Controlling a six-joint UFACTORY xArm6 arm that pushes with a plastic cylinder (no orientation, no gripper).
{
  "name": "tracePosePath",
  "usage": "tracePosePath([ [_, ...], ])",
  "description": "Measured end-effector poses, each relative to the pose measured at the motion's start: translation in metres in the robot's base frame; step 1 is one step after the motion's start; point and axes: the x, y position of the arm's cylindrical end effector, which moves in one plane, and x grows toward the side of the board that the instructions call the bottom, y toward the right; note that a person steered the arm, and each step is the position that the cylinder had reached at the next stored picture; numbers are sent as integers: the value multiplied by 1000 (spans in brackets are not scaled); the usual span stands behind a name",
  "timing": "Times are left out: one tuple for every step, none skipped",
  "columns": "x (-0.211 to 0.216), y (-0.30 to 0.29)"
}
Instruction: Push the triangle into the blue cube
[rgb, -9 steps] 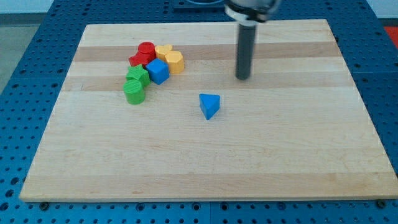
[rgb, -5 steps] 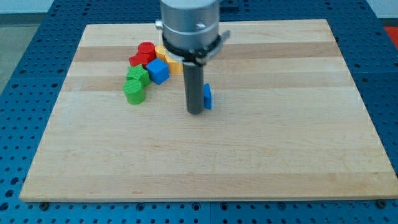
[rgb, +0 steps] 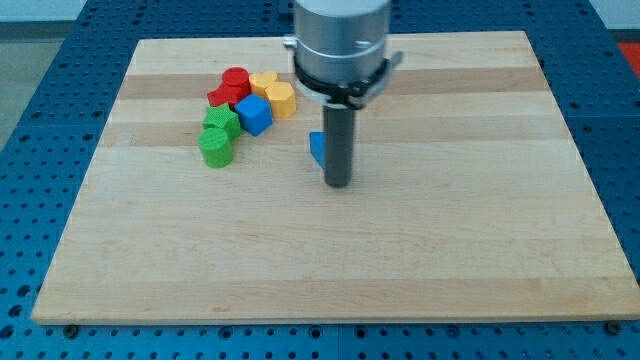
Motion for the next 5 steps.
tracePosePath([
  [-21, -36],
  [-10, -24],
  [-4, 21],
  [-23, 35],
  [-53, -4],
])
